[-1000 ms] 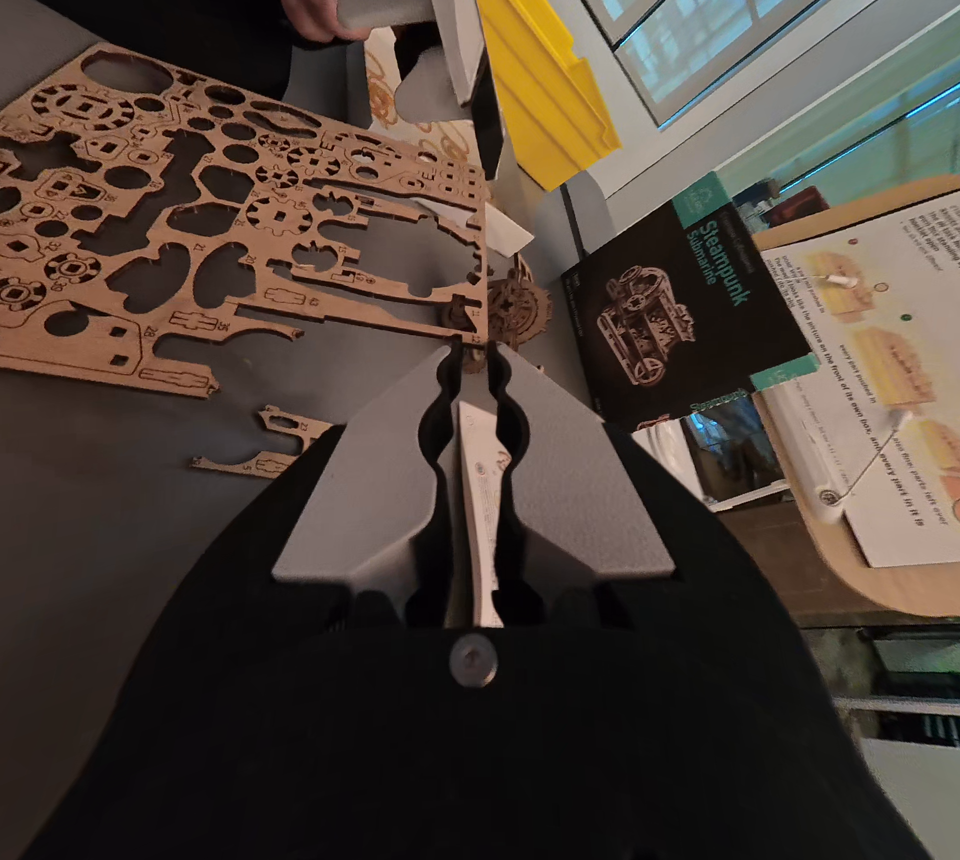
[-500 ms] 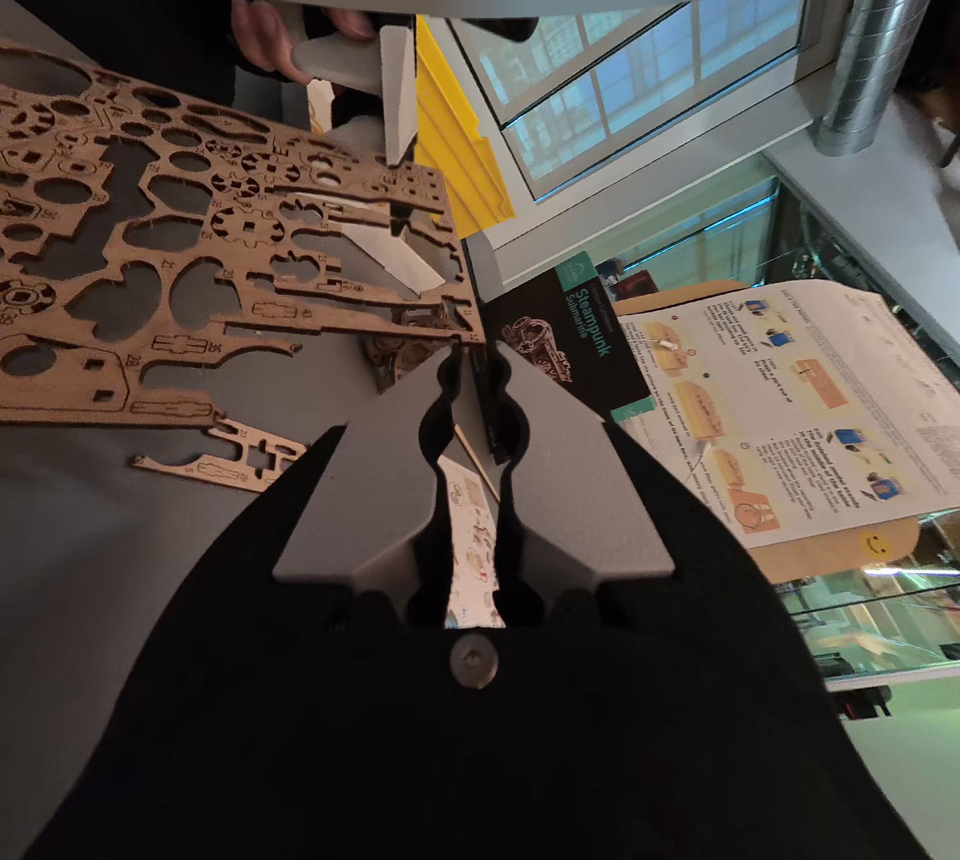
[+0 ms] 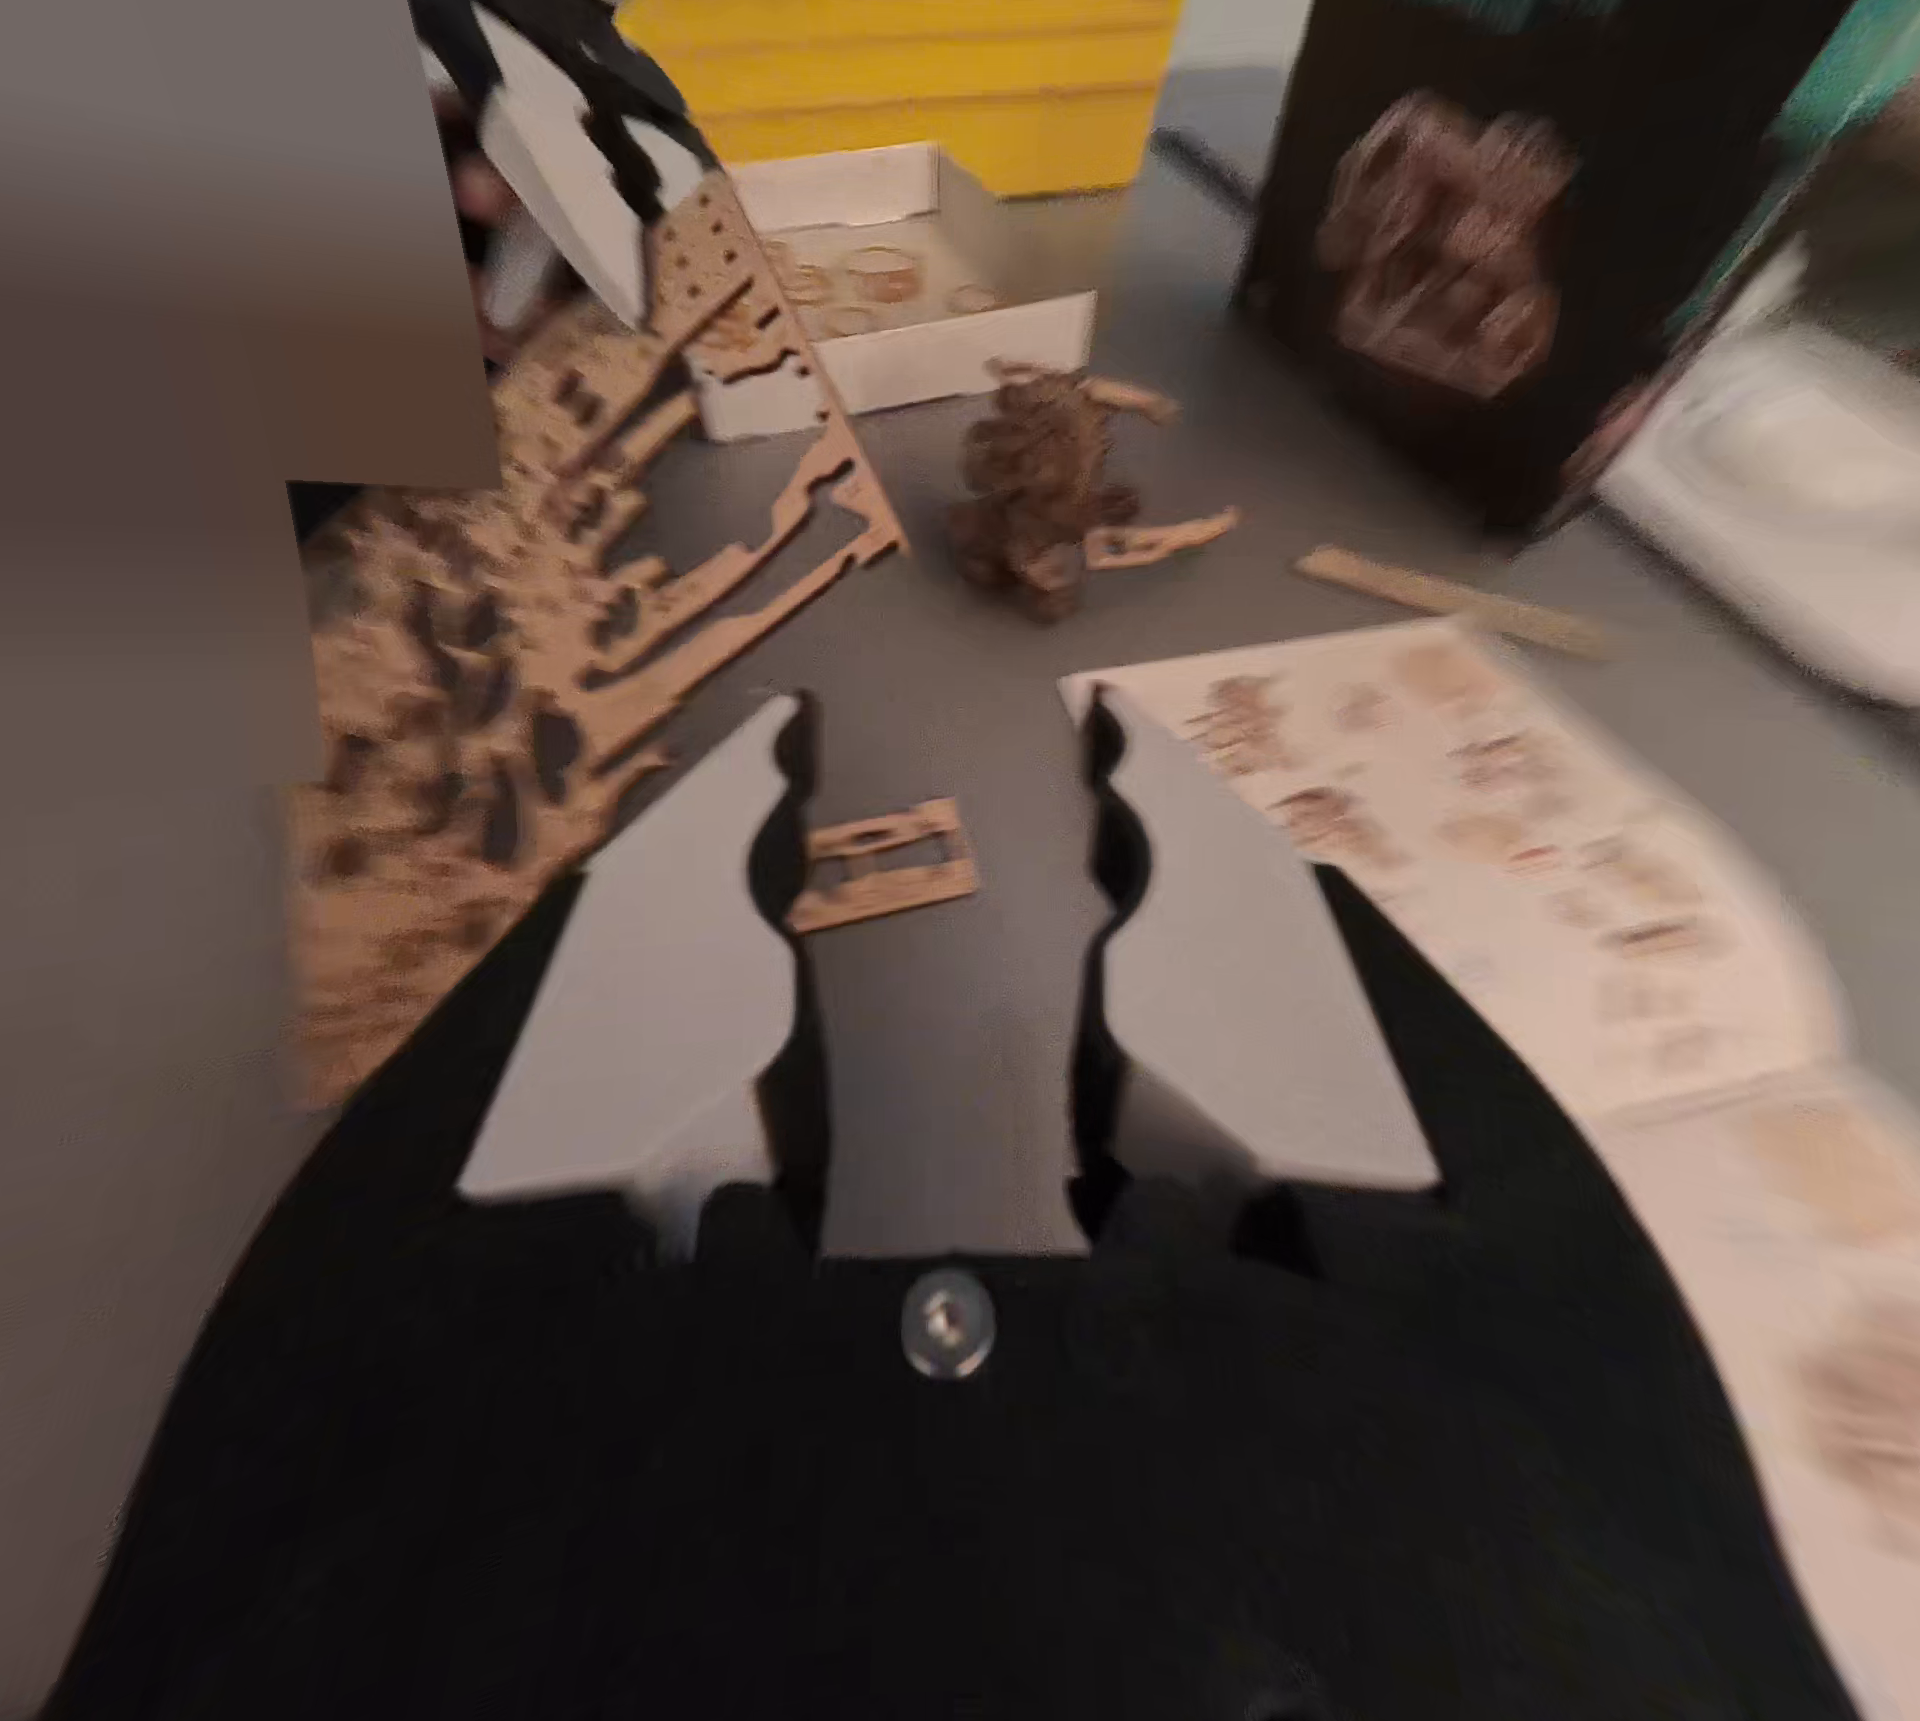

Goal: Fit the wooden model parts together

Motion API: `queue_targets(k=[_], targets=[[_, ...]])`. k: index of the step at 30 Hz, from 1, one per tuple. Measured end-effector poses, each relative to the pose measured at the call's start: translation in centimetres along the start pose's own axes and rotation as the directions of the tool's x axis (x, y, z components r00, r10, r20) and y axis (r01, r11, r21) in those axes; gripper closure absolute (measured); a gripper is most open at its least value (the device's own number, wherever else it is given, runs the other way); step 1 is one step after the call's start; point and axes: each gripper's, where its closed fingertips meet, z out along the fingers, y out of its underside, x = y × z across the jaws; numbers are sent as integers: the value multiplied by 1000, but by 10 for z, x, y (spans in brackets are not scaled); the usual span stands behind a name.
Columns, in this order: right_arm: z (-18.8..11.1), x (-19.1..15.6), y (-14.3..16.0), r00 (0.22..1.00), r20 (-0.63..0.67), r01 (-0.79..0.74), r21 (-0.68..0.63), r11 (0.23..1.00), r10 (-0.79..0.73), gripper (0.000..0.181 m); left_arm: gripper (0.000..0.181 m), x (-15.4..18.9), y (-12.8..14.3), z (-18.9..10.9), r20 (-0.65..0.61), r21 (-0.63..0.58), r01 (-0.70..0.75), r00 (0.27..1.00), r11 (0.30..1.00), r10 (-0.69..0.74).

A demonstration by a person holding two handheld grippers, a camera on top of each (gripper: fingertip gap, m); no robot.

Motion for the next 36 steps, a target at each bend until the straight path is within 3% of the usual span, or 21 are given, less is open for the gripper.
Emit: queue_targets(k=[1,3,5,7,11,16,21,26,29,36], targets=[[-2,-14,0,984,113,-141,-10,990,141,111,178,2,-1,0,-16,11,-3,1000,1000,3],[-2,-36,-4,898,253,-367,-17,930,359,110,178,8,-3,0,-34,30,-22,999,999,23],[4,-52,3,852,282,-437,-85,896,442,114,179,16,-4,1,-60,34,-51,997,998,53],[8,-65,2,836,306,-438,-124,890,455,123,179,19,-4,3,-57,38,-84,995,996,86],[12,-74,-1,798,356,-460,-161,873,486,177,178,19,-3,7,-51,32,-108,993,994,109],[9,-69,3,713,377,-574,-169,801,591,180,152,13,-1,7,-29,10,-59,998,998,60],[2,-59,9,707,380,-591,-145,794,596,180,156,3,21,12,44,-132,-75,996,988,81],[-4,-55,11,692,408,-602,-131,788,596,180,158,4,37,21,38,-203,-24,999,979,32],[-2,-60,10,705,419,-580,-125,805,573,180,169,9,42,26,14,-222,-22,1000,975,26],[-3,-57,4,711,420,-592,-77,802,564,180,173,10,34,27,38,-172,-52,997,984,60]])
